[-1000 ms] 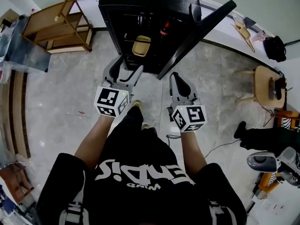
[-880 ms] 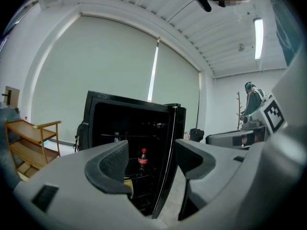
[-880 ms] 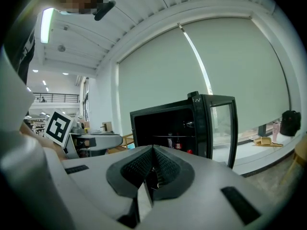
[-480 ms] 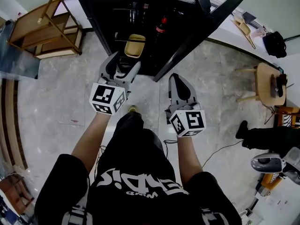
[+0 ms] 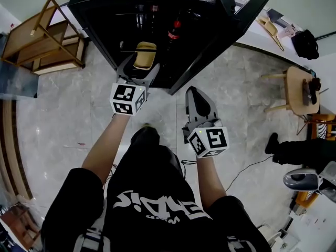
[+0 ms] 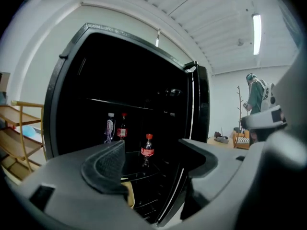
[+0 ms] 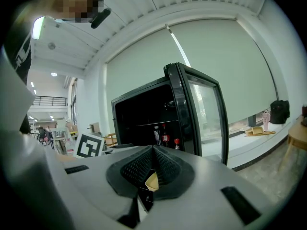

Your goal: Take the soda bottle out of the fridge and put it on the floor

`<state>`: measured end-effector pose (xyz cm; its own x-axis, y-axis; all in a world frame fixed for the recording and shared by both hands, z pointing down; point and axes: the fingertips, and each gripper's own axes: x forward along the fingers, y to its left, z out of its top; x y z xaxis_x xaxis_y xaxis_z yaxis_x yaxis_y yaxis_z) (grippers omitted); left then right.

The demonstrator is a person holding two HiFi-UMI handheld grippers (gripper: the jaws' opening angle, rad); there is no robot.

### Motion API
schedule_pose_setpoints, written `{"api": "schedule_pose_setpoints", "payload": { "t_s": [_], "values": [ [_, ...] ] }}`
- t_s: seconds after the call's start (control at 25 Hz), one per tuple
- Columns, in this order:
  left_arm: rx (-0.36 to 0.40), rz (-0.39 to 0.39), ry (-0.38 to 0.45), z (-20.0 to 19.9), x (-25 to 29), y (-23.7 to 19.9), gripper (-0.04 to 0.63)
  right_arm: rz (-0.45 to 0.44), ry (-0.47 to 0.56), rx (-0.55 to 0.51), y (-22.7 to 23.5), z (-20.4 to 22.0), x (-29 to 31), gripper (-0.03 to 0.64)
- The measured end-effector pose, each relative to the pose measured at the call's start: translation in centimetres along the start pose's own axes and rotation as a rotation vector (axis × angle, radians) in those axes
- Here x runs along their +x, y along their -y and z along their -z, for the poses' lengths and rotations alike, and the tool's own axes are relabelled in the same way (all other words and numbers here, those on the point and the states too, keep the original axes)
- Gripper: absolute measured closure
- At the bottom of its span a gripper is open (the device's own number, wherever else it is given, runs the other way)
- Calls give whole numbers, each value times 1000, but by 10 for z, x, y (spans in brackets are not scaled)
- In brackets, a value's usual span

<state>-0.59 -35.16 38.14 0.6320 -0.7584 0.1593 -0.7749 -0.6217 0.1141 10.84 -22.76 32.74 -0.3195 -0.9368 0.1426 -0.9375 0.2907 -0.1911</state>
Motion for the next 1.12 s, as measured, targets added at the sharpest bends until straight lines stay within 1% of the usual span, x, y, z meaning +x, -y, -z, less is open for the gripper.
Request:
{"api": "schedule_pose_setpoints", "payload": {
  "t_s": [0.12, 0.28, 0.52, 0.88, 1.12],
  "values": [
    [-12, 5, -10, 15, 27, -8, 256, -3, -1, 2, 3, 4, 5, 595],
    [20, 27, -39, 34, 66, -12, 257, 1, -7, 8, 6, 10, 13, 595],
    [31, 36, -60, 55, 123, -13, 256, -9, -18, 18, 7, 21, 13, 595],
    [45, 71, -79, 71, 197, -20, 256, 49, -41, 58, 29, 41, 10, 595],
    [48, 103, -103, 79, 230, -20, 256, 88, -48, 75, 46, 50, 4, 595]
  ]
}}
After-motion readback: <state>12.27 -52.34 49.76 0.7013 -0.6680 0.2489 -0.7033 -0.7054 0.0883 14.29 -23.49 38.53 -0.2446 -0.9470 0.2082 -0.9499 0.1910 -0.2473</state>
